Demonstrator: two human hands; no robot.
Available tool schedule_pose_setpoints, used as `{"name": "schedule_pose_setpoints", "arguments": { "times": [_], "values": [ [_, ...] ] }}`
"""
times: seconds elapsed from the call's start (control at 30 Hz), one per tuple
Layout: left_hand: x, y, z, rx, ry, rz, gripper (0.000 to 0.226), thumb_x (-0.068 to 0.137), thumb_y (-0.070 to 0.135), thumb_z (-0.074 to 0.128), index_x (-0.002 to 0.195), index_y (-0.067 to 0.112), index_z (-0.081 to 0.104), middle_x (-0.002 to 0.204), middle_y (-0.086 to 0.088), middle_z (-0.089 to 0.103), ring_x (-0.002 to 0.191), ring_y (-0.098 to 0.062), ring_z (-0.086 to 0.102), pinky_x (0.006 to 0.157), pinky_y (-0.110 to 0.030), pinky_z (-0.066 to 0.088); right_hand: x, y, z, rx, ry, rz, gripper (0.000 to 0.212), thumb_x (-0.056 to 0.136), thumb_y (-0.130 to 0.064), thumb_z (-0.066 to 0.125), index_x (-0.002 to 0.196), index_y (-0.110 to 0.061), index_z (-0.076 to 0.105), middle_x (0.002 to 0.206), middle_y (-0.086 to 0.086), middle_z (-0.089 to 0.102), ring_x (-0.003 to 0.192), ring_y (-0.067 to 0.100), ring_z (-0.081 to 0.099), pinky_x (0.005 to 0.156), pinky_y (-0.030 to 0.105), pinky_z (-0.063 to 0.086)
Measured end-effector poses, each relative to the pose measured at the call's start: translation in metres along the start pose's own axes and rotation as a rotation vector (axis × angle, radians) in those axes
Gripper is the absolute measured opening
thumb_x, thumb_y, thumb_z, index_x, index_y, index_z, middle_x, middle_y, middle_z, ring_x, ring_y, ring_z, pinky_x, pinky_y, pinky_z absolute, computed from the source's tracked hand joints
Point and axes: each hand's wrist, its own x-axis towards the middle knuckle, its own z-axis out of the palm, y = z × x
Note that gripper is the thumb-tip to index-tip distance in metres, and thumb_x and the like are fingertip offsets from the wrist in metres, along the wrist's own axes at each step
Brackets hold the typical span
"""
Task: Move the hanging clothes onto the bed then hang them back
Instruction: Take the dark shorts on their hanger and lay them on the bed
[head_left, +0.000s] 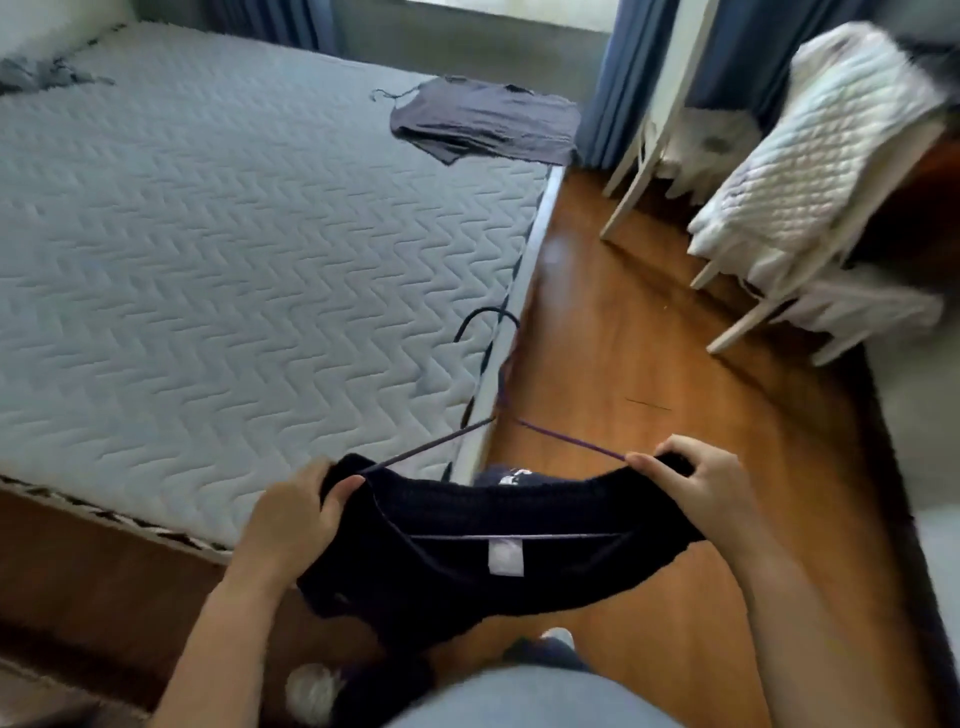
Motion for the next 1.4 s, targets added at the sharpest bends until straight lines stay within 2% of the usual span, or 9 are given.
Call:
{"name": "schedule_pose_setpoints", "arguments": {
  "times": [0.07, 0.13, 0.3, 0.47, 0.63, 0.73, 1.1, 1.27, 1.4],
  "values": [
    [0.022, 0.056, 0.029, 0.018, -0.049, 0.092, 0.032, 0.089, 0.037, 0.050, 0.095, 0.007, 0.056, 0.086, -0.019, 0.067, 0.087, -0.040, 0.060, 0.068, -0.037, 0.039, -0.009, 0.040, -0.043, 0.016, 0.047, 0.104, 0.029, 0.078, -0.038, 0.067, 0.063, -0.014, 0.063, 0.064, 0.005, 0.063, 0.066, 0.016, 0.059, 0.054, 0.021, 0.038],
    [0.039, 0.108, 0.048, 0.042, -0.049, 0.181, 0.031, 0.089, 0.037, 0.050, 0.092, 0.007, 0.055, 0.083, -0.016, 0.066, 0.083, -0.038, 0.060, 0.064, -0.033, 0.036, -0.018, 0.072, -0.077, 0.054, 0.095, 0.209, 0.033, 0.080, -0.038, 0.066, 0.068, -0.007, 0.063, 0.069, 0.011, 0.063, 0.072, 0.025, 0.060, 0.056, 0.027, 0.039],
    [0.069, 0.192, 0.083, 0.053, -0.095, 0.330, 0.028, 0.088, 0.033, 0.054, 0.088, 0.005, 0.056, 0.078, -0.011, 0.063, 0.080, -0.035, 0.059, 0.063, -0.031, 0.032, -0.022, 0.117, -0.128, 0.075, 0.215, 0.361, 0.071, 0.050, -0.087, 0.045, 0.068, -0.020, 0.060, 0.068, 0.003, 0.063, 0.069, 0.018, 0.059, 0.059, 0.035, 0.048],
    [0.100, 0.221, 0.100, 0.045, -0.081, 0.320, 0.022, 0.088, 0.031, 0.055, 0.076, 0.015, 0.046, 0.055, 0.008, 0.043, 0.064, -0.030, 0.052, 0.056, -0.030, 0.029, 0.023, 0.137, -0.152, 0.049, 0.256, 0.360, 0.080, 0.041, -0.096, 0.035, 0.064, -0.023, 0.057, 0.064, 0.000, 0.061, 0.066, 0.016, 0.057, 0.059, 0.034, 0.045],
    [0.157, 0.212, 0.093, 0.082, 0.077, 0.212, 0.022, 0.085, 0.028, 0.060, 0.085, 0.006, 0.059, 0.072, -0.016, 0.066, 0.071, -0.040, 0.061, 0.059, -0.032, 0.037, 0.123, 0.134, -0.146, 0.026, 0.126, 0.246, 0.066, 0.055, -0.088, 0.040, 0.066, -0.025, 0.057, 0.065, -0.004, 0.060, 0.067, 0.014, 0.057, 0.059, 0.030, 0.045],
    [0.205, 0.202, 0.092, 0.068, 0.147, 0.160, 0.020, 0.085, 0.026, 0.060, 0.086, 0.006, 0.061, 0.073, -0.016, 0.067, 0.071, -0.041, 0.061, 0.059, -0.035, 0.041, 0.203, 0.122, -0.137, -0.025, 0.031, 0.186, 0.055, 0.063, -0.077, 0.044, 0.071, -0.025, 0.059, 0.068, -0.004, 0.061, 0.068, 0.014, 0.057, 0.061, 0.032, 0.047],
    [0.418, 0.236, 0.084, 0.045, 0.212, 0.041, 0.025, 0.086, 0.023, 0.060, 0.079, -0.001, 0.056, 0.072, -0.023, 0.063, 0.072, -0.044, 0.059, 0.061, -0.036, 0.037, 0.456, 0.089, -0.141, 0.006, -0.121, 0.090, 0.052, 0.077, -0.065, 0.048, 0.076, -0.015, 0.061, 0.073, 0.003, 0.065, 0.074, 0.020, 0.061, 0.068, 0.039, 0.051],
    [0.496, 0.281, 0.105, 0.135, 0.237, 0.061, 0.022, 0.083, 0.018, 0.065, 0.076, -0.002, 0.057, 0.065, -0.024, 0.062, 0.062, -0.044, 0.058, 0.058, -0.032, 0.033, 0.540, 0.117, -0.158, 0.053, -0.153, 0.121, 0.037, 0.087, -0.045, 0.053, 0.077, -0.010, 0.061, 0.076, 0.009, 0.063, 0.075, 0.021, 0.057, 0.063, 0.027, 0.042],
    [0.552, 0.317, 0.136, 0.137, 0.292, -0.037, 0.025, 0.084, 0.019, 0.063, 0.073, -0.001, 0.053, 0.063, -0.023, 0.059, 0.060, -0.045, 0.056, 0.055, -0.033, 0.032, 0.632, 0.143, -0.178, 0.028, -0.189, 0.064, 0.033, 0.088, -0.040, 0.054, 0.078, -0.010, 0.060, 0.075, 0.008, 0.064, 0.075, 0.021, 0.057, 0.064, 0.026, 0.041]
  ]
}}
